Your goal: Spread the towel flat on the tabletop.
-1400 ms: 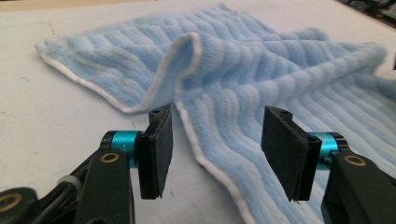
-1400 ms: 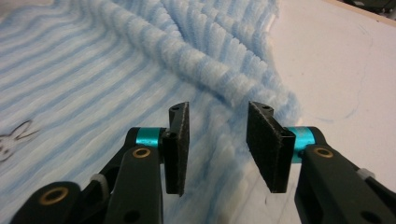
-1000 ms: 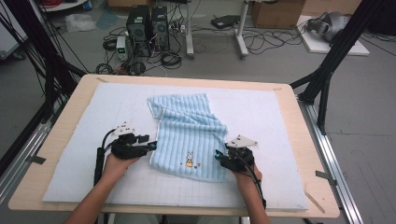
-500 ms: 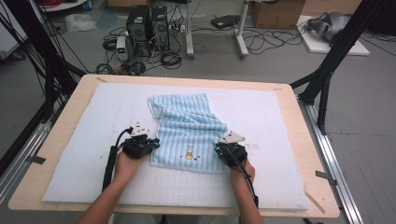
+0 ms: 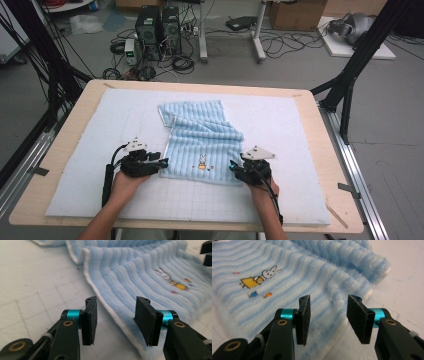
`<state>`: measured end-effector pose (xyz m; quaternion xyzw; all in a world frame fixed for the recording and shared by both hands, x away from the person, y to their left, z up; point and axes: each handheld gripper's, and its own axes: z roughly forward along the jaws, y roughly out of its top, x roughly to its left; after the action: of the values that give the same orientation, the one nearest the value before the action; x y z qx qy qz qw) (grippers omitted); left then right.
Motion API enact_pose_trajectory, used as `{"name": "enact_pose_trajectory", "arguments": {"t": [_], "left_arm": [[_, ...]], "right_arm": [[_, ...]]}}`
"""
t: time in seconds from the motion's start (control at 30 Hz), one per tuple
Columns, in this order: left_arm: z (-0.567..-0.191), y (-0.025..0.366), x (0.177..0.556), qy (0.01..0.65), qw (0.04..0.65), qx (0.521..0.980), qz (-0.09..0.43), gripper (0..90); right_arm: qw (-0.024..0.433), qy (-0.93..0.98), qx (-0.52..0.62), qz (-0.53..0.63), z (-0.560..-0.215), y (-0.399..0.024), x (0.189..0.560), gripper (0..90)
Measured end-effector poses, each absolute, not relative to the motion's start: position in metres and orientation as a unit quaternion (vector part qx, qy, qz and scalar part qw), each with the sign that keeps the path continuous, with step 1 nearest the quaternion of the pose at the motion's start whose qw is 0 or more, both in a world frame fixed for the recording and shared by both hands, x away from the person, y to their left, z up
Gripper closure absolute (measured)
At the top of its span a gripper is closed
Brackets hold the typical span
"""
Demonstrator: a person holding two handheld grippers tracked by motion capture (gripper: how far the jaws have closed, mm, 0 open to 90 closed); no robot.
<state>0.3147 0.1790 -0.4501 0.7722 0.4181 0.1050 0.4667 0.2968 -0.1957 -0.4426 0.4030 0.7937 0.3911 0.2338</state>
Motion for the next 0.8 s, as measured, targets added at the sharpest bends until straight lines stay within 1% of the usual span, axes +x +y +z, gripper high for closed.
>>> {"name": "enact_pose_trajectory", "arguments": {"t": [0.07,0.13,0.2,0.23,0.27,0.3,0.33,0.37,0.4,0.47,0.5,0.8], "left_arm": [[-0.45,0.177,0.311,0.408,0.47,0.777,0.09,52.8],[-0.452,0.171,0.308,0.396,0.46,0.791,0.082,52.3],[-0.452,0.167,0.306,0.392,0.446,0.799,0.097,53.2],[-0.452,0.166,0.305,0.392,0.441,0.801,0.107,55.6],[-0.452,0.165,0.304,0.391,0.437,0.801,0.115,60.4],[-0.451,0.166,0.303,0.388,0.434,0.804,0.119,68.0],[-0.451,0.166,0.302,0.383,0.431,0.808,0.12,77.6],[-0.451,0.167,0.301,0.378,0.431,0.811,0.12,82.5],[-0.451,0.166,0.299,0.374,0.43,0.813,0.123,84.9],[-0.451,0.166,0.294,0.37,0.43,0.814,0.124,85.7],[-0.451,0.167,0.292,0.368,0.429,0.816,0.125,85.8],[-0.452,0.175,0.27,0.367,0.442,0.812,0.108,86.3]], "right_arm": [[0.223,0.796,0.403,0.392,-0.444,-0.196,0.294,52.1],[0.212,0.8,0.398,0.395,-0.445,-0.196,0.291,52.6],[0.203,0.807,0.391,0.394,-0.446,-0.194,0.29,53.7],[0.191,0.812,0.39,0.39,-0.447,-0.193,0.29,54.7],[0.18,0.819,0.386,0.384,-0.449,-0.191,0.291,56.1],[0.176,0.823,0.385,0.379,-0.45,-0.19,0.291,58.0],[0.172,0.824,0.381,0.382,-0.45,-0.19,0.291,61.2],[0.171,0.826,0.379,0.38,-0.449,-0.19,0.291,66.1],[0.167,0.83,0.375,0.378,-0.448,-0.19,0.291,72.5],[0.164,0.838,0.362,0.374,-0.447,-0.188,0.288,81.0],[0.164,0.842,0.356,0.371,-0.446,-0.187,0.286,82.4],[0.141,0.848,0.343,0.379,-0.446,-0.189,0.27,83.8]]}}
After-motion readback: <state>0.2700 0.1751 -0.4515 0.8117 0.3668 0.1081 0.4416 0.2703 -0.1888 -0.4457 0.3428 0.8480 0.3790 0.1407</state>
